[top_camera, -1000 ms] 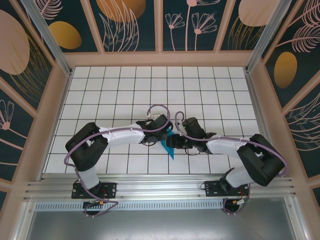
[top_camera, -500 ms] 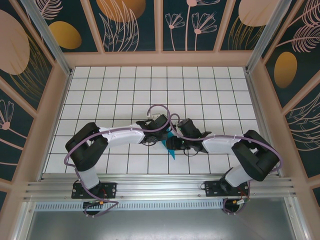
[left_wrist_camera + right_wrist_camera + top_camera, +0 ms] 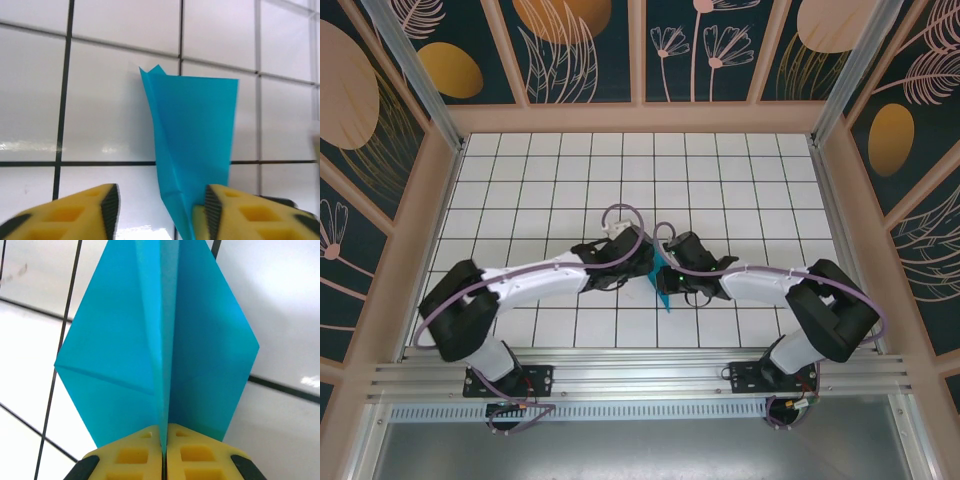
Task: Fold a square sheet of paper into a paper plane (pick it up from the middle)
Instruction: Move a paper plane to the center of the table.
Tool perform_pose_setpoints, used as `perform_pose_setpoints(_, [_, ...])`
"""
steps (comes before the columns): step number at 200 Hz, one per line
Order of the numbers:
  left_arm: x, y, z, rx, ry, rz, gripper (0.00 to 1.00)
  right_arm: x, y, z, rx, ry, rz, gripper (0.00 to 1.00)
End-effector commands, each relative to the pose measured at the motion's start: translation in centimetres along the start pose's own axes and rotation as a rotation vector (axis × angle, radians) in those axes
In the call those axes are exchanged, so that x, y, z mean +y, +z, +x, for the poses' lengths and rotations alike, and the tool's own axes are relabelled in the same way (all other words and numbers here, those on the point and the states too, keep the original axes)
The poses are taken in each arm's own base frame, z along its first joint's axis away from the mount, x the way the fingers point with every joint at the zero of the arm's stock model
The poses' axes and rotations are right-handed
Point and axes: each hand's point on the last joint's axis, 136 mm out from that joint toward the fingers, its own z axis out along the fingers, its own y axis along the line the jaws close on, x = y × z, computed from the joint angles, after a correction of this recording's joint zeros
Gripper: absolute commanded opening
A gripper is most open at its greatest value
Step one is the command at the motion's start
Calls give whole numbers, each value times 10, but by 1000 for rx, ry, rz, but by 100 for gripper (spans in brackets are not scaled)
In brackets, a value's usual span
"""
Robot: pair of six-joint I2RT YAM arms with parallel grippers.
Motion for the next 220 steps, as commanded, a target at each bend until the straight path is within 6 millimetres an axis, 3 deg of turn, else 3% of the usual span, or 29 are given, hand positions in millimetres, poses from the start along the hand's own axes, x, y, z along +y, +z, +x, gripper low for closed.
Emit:
perform_pose_setpoints(1, [12,-26,-22,-122,-73,18,60,-12,-6,-23,-55,-10,141,9])
perform_pose_setpoints(47, [58,-48,-28,-206,-180,6,63,-33,16,-42,-27,26,317,11])
perform_pose_setpoints(92, [81,-56,-25,-223,-231,18,63,-44,42,-42,30,48,402,14])
perform_pose_setpoints(122, [86,-56,-24,-228,-239,18,64,-47,47,-34,50,53,420,22])
perform_pose_setpoints(178, [79,-44,-21,-192,-222,21,63,-42,49,-33,83,10,473,26])
perform_pose_setpoints(220, [78,-41,-21,-185,-215,17,63,-50,63,-17,135,32,473,28])
